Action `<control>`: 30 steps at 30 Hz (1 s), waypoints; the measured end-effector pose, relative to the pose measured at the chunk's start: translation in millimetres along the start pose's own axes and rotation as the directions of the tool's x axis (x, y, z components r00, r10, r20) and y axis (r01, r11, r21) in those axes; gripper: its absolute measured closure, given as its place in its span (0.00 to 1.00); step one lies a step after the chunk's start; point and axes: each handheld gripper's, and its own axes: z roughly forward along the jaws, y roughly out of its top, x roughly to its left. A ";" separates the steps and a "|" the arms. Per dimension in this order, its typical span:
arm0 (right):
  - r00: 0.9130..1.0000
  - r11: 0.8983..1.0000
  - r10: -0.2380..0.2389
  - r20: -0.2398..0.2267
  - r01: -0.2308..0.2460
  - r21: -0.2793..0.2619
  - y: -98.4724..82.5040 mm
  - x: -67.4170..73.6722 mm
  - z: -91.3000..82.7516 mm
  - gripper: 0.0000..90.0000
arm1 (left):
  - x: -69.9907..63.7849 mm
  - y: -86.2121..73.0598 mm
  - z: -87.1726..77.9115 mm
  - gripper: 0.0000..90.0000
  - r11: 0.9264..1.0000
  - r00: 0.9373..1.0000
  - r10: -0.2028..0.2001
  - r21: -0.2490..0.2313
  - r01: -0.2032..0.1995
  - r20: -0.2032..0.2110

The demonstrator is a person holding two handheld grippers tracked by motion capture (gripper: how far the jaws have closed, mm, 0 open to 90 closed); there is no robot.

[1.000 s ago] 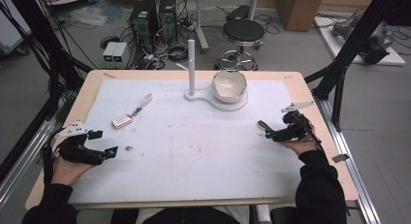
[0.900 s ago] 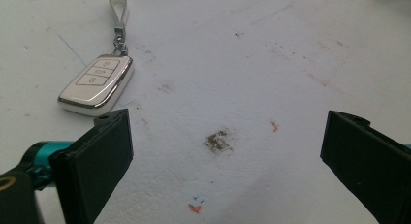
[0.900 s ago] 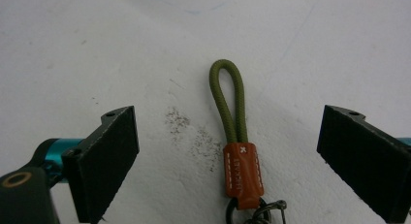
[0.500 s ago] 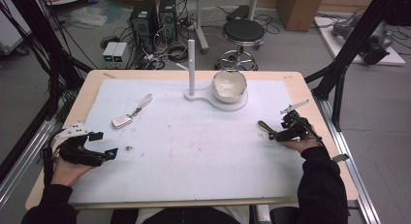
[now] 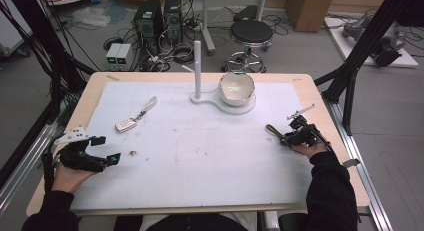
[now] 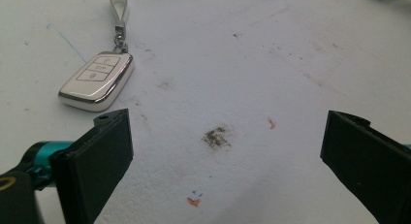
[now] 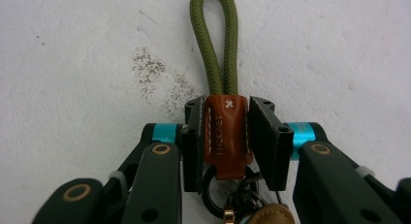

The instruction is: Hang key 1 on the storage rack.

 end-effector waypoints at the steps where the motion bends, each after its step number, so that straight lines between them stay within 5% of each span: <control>1: 1.000 1.000 0.004 0.001 -0.004 -0.001 -0.1 0.3 -0.3 0.76 | 0.0 -0.3 0.0 0.06 1.000 1.000 -0.003 0.000 0.003 0.000; 10: 0.999 0.999 -0.011 0.043 0.013 -0.040 0.6 10.2 -9.3 0.80 | 0.6 -0.9 -2.6 0.06 1.000 1.000 -0.006 -0.012 0.006 0.001; 15: 1.000 0.992 0.026 0.010 -0.024 -0.120 3.9 13.6 -23.0 0.80 | 0.3 -0.8 -1.6 0.06 1.000 1.000 -0.011 -0.012 0.011 0.002; 30: 0.996 0.966 -0.035 -0.079 0.014 -0.257 59.5 52.0 -55.1 0.80 | 1.9 -0.8 -1.4 0.06 1.000 1.000 -0.011 -0.013 0.011 -0.003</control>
